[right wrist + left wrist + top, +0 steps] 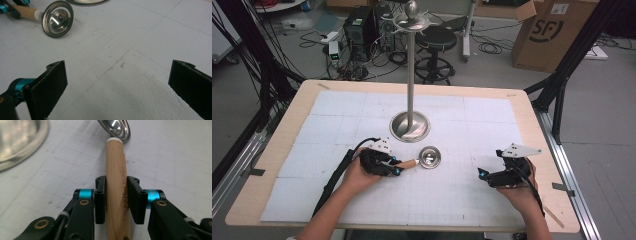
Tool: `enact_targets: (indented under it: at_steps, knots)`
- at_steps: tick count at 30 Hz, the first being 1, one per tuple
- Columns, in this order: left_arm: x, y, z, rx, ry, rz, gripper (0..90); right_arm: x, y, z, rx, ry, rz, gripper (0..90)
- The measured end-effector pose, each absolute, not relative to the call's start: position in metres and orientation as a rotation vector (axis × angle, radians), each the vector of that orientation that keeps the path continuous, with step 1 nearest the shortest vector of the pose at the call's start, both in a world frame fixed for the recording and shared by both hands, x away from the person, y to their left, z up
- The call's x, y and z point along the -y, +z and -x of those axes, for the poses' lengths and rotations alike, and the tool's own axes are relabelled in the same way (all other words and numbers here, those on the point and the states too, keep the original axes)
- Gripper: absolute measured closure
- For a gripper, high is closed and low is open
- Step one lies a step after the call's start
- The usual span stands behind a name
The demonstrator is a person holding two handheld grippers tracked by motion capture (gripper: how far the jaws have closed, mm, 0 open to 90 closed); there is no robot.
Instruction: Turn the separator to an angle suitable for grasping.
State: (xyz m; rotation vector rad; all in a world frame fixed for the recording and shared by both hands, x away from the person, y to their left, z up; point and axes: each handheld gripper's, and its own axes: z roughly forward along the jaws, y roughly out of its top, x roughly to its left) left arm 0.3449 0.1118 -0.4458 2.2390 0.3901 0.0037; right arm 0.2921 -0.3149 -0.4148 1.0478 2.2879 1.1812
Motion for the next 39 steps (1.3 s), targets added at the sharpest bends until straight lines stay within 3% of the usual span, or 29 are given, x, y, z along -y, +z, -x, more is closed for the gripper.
enact_targets:
  at_steps: [4,11,19,22,28,39]
  knots:
    - [-0.111,-0.445,-0.343,-0.376,0.056,-2.25,69.0,0.315,-0.415,-0.292,-2.289,1.18,-1.041,0.7]
    - [-0.113,-0.442,-0.342,-0.398,0.149,-2.248,56.1,0.316,-0.416,-0.292,-2.292,1.177,-1.043,0.7]
    - [-0.1,-0.439,-0.341,-0.383,0.183,-2.225,52.4,0.314,-0.417,-0.294,-2.295,1.176,-1.046,0.7]
    - [-0.088,-0.437,-0.344,-0.372,0.174,-2.247,53.6,0.313,-0.417,-0.294,-2.303,1.176,-1.042,0.7]
    - [-0.073,-0.441,-0.348,-0.388,0.136,-2.303,67.8,0.313,-0.415,-0.294,-2.298,1.183,-1.041,0.7]
    - [-0.038,-0.439,-0.348,-0.3,0.097,-2.334,68.2,0.314,-0.413,-0.295,-2.291,1.208,-1.036,0.7]
